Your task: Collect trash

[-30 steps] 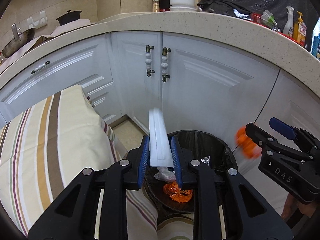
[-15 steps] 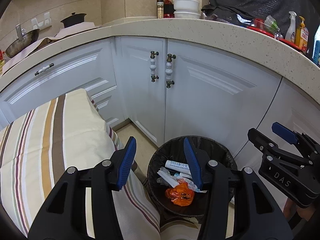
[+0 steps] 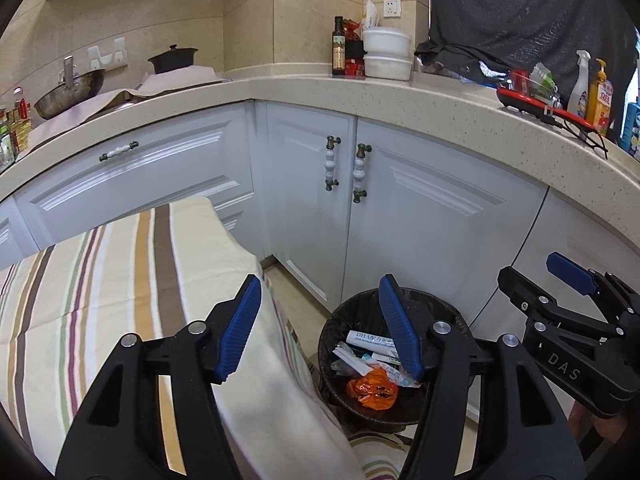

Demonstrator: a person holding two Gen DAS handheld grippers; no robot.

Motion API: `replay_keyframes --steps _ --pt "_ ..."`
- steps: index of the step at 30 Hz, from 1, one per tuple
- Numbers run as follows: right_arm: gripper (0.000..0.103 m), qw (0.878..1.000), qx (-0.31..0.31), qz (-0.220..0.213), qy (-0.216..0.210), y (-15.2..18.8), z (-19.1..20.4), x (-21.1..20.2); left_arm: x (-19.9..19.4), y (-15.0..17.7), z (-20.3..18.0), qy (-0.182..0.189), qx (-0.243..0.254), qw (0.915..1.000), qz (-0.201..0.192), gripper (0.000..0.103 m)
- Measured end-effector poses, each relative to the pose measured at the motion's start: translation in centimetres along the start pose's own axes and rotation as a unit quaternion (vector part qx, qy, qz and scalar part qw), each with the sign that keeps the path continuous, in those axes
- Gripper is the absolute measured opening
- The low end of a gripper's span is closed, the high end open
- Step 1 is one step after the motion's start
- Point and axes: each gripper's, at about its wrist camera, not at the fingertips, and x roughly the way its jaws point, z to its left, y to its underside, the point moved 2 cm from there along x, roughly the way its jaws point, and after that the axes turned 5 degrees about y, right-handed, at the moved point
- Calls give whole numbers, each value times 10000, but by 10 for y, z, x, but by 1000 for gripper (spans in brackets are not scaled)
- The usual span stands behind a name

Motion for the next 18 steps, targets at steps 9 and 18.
replay_keyframes --steps 9,18 --pt "72 9994 -169 -281 -93 2 25 -45 -57 10 27 -181 -102 9992 -349 75" --pt "75 9983 -316 -476 -106 12 44 -84 -102 22 54 -294 -198 9974 -621 81"
